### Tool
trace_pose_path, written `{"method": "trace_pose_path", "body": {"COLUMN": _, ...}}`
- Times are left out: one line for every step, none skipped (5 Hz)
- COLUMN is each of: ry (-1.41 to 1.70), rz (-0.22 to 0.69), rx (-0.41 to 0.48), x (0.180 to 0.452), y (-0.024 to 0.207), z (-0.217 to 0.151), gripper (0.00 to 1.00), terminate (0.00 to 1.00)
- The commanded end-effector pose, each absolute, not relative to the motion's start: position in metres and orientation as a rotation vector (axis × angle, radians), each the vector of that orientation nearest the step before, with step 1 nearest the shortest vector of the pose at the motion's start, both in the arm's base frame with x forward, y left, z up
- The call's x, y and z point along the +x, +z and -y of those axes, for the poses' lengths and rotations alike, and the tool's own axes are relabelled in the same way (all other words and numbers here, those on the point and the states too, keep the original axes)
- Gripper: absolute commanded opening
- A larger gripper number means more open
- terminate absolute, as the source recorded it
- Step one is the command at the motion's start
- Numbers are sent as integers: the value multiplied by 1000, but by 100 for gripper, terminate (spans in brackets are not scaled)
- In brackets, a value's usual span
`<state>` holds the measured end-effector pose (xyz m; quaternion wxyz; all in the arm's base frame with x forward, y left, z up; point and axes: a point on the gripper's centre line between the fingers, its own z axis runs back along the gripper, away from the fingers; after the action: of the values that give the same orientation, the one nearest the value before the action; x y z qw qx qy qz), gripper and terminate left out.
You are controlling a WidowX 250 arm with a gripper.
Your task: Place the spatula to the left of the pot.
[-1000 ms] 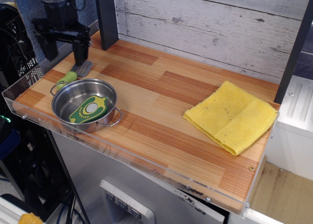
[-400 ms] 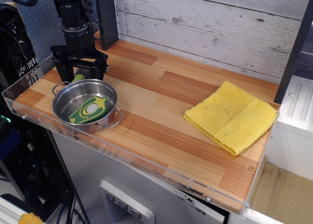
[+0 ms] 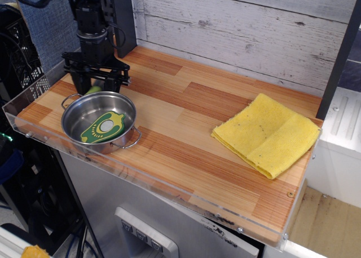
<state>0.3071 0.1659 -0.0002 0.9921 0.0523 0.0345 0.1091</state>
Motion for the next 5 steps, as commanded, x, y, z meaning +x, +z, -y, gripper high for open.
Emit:
{"method": "trace_pose_path", "body": {"ry": 345, "rz": -22, "rx": 74, "x": 268, "y": 8, "z": -181, "gripper": 0, "terminate": 0}}
{"method": "trace_pose_path", "body": {"ry": 429, "rz": 57, "rx": 76, "x": 253, "y": 32, "z": -198, "gripper": 0, "terminate": 0}}
{"method": "trace_pose_path", "body": {"ry": 450, "rz": 135, "rx": 108, "x": 246, "y": 68, "z": -201, "gripper": 0, "terminate": 0}}
{"method": "trace_pose_path", "body": {"ry": 406, "rz": 178, "rx": 129, "x": 248, "y": 99, "z": -179, "gripper": 0, "terminate": 0}}
{"method": "trace_pose_path", "body": {"ry": 313, "rz": 271, "rx": 31, "x": 261, "y": 143, "z": -132, "gripper": 0, "terminate": 0}}
